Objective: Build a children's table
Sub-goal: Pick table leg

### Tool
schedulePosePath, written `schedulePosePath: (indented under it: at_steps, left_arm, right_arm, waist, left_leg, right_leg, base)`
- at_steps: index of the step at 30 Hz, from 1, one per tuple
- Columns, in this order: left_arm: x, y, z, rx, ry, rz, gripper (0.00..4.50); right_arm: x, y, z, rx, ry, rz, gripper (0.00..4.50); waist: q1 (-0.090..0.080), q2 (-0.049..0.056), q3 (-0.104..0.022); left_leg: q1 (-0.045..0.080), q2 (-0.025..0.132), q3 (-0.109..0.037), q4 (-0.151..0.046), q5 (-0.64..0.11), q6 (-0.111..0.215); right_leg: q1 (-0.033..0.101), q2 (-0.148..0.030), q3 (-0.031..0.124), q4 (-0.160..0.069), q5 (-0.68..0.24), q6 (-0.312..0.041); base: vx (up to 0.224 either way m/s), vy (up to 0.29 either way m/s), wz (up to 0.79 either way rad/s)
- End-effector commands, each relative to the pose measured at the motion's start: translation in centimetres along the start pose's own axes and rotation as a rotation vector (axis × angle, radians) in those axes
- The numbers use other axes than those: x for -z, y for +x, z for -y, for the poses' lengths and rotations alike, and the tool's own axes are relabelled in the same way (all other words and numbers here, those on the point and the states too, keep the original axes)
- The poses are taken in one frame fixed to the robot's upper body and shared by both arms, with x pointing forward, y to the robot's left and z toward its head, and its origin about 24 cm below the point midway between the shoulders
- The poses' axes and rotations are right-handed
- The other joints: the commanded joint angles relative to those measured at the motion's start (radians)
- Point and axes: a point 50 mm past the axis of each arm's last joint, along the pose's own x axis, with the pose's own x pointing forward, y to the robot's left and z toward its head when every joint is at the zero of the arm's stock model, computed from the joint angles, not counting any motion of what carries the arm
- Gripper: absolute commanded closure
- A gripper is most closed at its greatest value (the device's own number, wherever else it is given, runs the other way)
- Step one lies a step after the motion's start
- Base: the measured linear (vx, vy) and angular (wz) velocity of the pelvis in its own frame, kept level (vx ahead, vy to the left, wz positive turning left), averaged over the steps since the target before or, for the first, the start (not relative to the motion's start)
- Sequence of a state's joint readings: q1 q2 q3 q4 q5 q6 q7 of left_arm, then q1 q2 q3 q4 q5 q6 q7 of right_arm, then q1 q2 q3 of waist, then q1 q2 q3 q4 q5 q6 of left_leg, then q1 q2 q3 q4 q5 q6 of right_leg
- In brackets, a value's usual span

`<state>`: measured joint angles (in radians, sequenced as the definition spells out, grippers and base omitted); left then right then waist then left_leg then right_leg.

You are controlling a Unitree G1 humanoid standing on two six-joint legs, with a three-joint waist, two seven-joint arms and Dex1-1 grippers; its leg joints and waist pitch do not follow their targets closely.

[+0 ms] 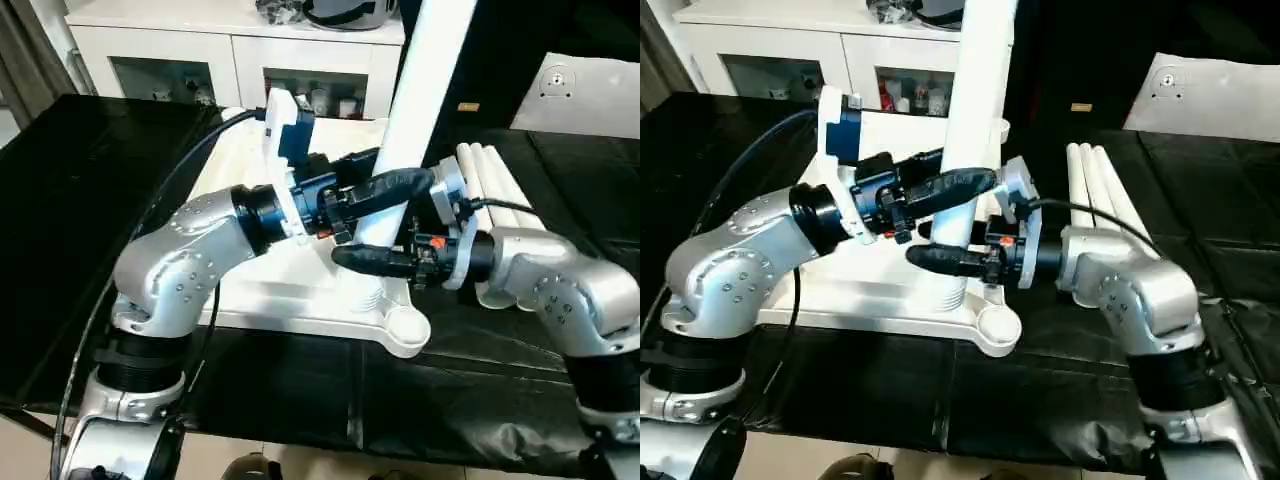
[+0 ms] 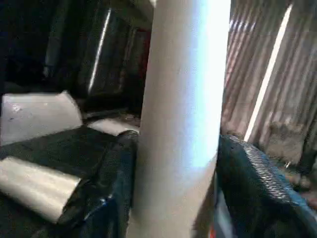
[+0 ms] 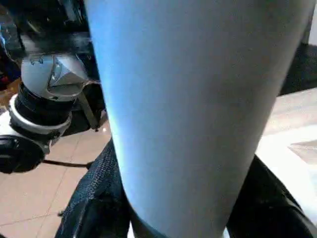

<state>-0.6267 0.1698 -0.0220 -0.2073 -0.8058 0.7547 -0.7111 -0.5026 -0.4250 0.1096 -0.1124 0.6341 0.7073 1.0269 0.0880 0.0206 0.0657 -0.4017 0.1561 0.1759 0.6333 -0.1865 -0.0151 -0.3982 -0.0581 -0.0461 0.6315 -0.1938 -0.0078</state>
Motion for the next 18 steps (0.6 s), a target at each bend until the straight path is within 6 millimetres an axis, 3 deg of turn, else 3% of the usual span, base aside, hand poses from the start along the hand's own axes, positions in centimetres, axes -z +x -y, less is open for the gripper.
schedulePosePath:
  at_steps: [1, 7, 8, 10, 18]
  left_arm:
    - [-1.2, 0.9, 1.6, 0.1, 0.002, 0.051, 1.52]
    - [-1.6, 1.6, 1.9, 0.111, -0.052, 0.11, 1.04]
    - [-1.6, 1.7, 1.9, 0.108, -0.055, 0.112, 0.96]
    - [-1.6, 1.8, 1.9, 0.102, -0.072, 0.121, 0.72]
    - [0.0, 2.8, 1.7, 0.003, 0.007, 0.017, 0.1]
  right_arm:
    - [0.5, 0.2, 0.0, 0.022, 0.011, -0.014, 2.59]
    - [0.7, 0.3, 0.0, 0.034, 0.008, -0.008, 2.59]
    - [0.7, 0.4, 0.0, 0.04, 0.008, -0.005, 2.59]
    - [0.8, 0.4, 0.0, 0.046, 0.007, -0.003, 2.59]
    - [1.2, 0.8, 0.8, 0.16, -0.027, 0.006, 2.59]
  waist:
    - [-0.001, -0.008, -0.077]
    - [-0.001, -0.008, -0.076]
    - [-0.001, -0.004, -0.075]
    - [-0.002, -0.007, -0.076]
    - [-0.004, -0.005, -0.076]
  left_leg:
    - [0.025, 0.066, -0.024, -0.073, -0.128, 0.004]
    - [0.026, 0.066, -0.026, -0.074, -0.151, -0.004]
    - [0.026, 0.066, -0.027, -0.075, -0.153, -0.005]
    - [0.026, 0.066, -0.027, -0.075, -0.154, -0.004]
    - [0.025, 0.066, -0.029, -0.077, -0.155, -0.011]
  right_leg:
    - [0.047, -0.084, 0.046, -0.074, -0.181, -0.223]
    - [0.048, -0.083, 0.046, -0.081, -0.224, -0.205]
    - [0.048, -0.083, 0.046, -0.08, -0.226, -0.204]
    - [0.048, -0.082, 0.046, -0.081, -0.223, -0.2]
    - [0.048, -0.082, 0.047, -0.085, -0.229, -0.182]
  base:
    - [0.0, 0.0, 0.0]
    - [0.0, 0.0, 0.0]
    - [0.0, 0.0, 0.0]
    - [0.0, 0.0, 0.0]
    - [0.0, 0.0, 0.0]
